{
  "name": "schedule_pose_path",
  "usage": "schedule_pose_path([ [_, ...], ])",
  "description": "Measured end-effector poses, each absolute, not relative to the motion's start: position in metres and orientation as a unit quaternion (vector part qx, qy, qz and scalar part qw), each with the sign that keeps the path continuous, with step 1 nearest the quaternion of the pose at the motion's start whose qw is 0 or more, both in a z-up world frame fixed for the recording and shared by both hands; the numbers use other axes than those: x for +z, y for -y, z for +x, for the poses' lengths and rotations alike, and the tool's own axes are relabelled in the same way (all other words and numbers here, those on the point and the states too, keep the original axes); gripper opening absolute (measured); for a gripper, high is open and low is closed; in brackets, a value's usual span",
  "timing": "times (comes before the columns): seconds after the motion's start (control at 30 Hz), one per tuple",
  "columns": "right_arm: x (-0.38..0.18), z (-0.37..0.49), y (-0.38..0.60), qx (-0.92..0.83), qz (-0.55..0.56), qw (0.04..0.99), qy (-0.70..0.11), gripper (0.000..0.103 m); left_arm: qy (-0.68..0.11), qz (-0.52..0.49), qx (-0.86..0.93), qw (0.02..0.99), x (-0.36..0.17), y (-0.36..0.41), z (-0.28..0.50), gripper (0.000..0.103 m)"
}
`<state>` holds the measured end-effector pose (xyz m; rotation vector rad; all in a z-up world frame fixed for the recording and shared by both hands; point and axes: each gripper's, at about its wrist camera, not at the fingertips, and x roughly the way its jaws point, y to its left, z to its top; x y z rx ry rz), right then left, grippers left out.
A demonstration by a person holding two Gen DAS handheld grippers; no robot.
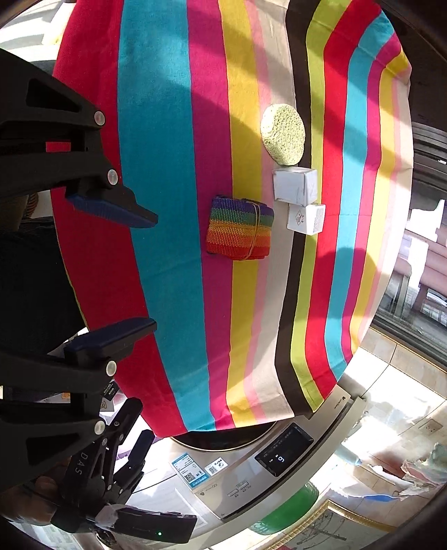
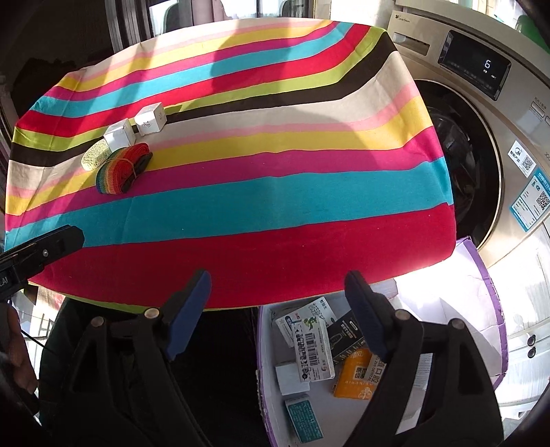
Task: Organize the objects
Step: 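Move both open tools back over the table toward the sponge and pouch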
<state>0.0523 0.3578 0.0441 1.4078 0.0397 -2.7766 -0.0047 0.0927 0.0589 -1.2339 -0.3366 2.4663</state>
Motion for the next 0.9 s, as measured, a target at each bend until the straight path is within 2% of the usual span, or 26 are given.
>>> schedule_pose_path([
  [0.13,0.044,0.038,-0.326,-0.893,0.448,0.046,-0.023,0.09,0.125,-0.43,0.883,0.144,0.059,-0.063,-0.02,0.065],
  [0.37,0.041,0.014,-0.271,-0.889,0.447,0.096,-0.034,0.092,0.104,-0.43,0.891,0.103,0.052,-0.024,-0.06,0.069],
  [0.43,0.041,0.009,-0.258,-0.888,0.446,0.105,-0.033,0.093,0.095,-0.435,0.89,0.1,0.048,-0.016,-0.074,0.074],
  [0.53,0.041,-0.002,-0.242,-0.887,0.446,0.114,-0.034,0.095,0.072,-0.444,0.888,0.098,0.04,-0.01,-0.097,0.08],
  [0.9,0.031,-0.048,-0.206,-0.881,0.46,0.111,-0.003,0.098,-0.013,-0.459,0.882,0.108,0.021,-0.012,-0.163,0.088],
])
